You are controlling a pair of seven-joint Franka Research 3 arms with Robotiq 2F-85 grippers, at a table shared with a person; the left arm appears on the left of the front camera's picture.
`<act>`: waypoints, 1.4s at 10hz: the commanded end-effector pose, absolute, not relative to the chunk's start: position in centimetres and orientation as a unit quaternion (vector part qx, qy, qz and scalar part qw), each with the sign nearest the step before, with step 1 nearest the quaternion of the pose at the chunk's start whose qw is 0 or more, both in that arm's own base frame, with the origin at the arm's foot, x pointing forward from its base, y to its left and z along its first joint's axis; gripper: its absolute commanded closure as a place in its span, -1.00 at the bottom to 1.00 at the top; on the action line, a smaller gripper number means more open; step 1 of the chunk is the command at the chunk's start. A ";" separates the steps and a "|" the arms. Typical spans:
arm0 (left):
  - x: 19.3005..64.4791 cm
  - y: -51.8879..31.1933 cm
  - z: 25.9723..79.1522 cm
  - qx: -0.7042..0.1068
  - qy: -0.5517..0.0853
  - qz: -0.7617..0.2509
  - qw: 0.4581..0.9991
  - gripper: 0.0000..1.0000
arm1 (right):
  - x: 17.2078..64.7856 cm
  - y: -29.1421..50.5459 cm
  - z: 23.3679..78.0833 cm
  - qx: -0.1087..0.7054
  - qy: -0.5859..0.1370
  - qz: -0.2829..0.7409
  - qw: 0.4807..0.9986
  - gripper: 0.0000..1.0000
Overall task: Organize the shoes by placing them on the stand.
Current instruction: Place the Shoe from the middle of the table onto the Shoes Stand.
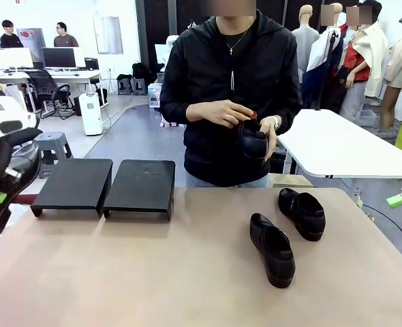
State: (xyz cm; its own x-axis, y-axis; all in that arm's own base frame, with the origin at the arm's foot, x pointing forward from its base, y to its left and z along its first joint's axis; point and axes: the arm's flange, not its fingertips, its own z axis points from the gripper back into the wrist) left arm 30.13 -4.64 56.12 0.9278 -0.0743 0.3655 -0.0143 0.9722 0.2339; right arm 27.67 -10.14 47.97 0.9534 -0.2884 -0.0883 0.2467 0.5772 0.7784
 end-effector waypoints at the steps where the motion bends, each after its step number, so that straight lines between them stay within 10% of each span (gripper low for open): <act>1: 40.8 -3.4 57.6 0.118 -0.179 -0.112 0.970 1.00 | 27.8 -10.2 48.2 0.446 -0.030 -0.144 0.883 -1.00; 5: 55.8 0.1 53.0 0.114 -0.216 -0.002 0.970 1.00 | 27.8 -10.2 48.2 0.446 -0.030 -0.144 0.883 -1.00; 14: 62.2 1.0 45.8 0.118 -0.219 0.092 0.964 1.00 | 27.8 -10.2 48.2 0.446 -0.030 -0.144 0.883 -1.00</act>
State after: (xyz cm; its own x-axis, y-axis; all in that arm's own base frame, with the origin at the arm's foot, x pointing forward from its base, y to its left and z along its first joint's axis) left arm 62.23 1.45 45.15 0.8994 0.1220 0.4198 -0.2031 0.9670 0.1540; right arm 27.67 -10.13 47.97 0.9535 -0.2881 -0.0888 0.2470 0.5777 0.7780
